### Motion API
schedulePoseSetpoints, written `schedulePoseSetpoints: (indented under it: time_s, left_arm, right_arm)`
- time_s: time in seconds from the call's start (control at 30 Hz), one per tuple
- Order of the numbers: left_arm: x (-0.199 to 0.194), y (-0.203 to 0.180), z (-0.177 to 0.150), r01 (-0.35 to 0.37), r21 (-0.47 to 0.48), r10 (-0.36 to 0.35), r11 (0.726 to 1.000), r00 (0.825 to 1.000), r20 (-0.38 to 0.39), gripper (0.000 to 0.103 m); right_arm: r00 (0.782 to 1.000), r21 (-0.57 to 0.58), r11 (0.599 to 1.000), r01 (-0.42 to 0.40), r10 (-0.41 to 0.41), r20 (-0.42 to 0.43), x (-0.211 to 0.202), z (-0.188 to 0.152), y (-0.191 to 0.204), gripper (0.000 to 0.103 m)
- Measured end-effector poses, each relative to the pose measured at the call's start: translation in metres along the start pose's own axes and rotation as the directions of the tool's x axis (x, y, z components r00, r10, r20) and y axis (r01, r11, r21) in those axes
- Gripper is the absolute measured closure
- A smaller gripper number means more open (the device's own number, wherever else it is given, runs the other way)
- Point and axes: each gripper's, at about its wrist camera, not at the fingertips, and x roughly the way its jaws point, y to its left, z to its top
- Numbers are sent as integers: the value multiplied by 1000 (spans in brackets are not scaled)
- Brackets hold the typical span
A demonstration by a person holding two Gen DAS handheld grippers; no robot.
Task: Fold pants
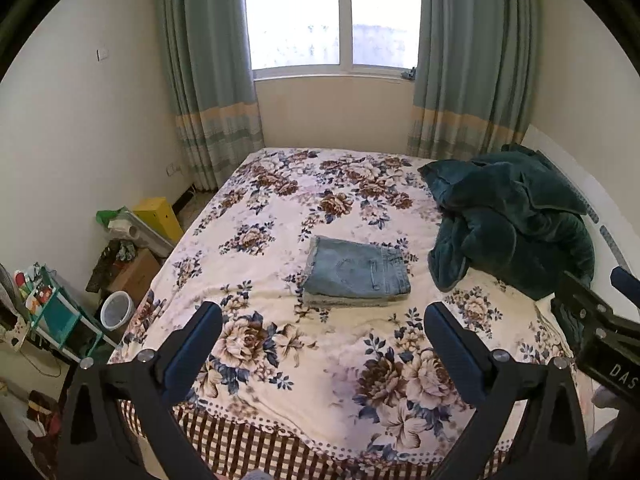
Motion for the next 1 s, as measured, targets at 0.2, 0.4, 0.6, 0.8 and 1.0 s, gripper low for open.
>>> schedulePoseSetpoints:
  time_s: [0.2,0.4,0.6,0.8,1.0]
  left_arm:
    - [-3,-2,-2,-22,2,21,1000,1000,15,0]
    - [-5,-3,-2,-19,2,19,1000,1000,21,0]
    - [-8,-6,-1,-12,7,12,1000,999,32,0]
    - [-12,-10,-1,-8,13,7,1000,999,41,0]
    - [-16,-8,1,-9,12,8,1000,999,47,0]
  right_arm:
    - [1000,3,1000,-2,2,-23,13,-2,-4,0]
    - [1000,3,1000,-6,6,-28,17,-1,-5,0]
    - [999,9,1000,-12,12,-33,15,-3,-6,0]
    - [999,6,1000,-12,12,-34,16,-4,-6,0]
    - [999,8,1000,-16,16,-32,16,-3,-7,0]
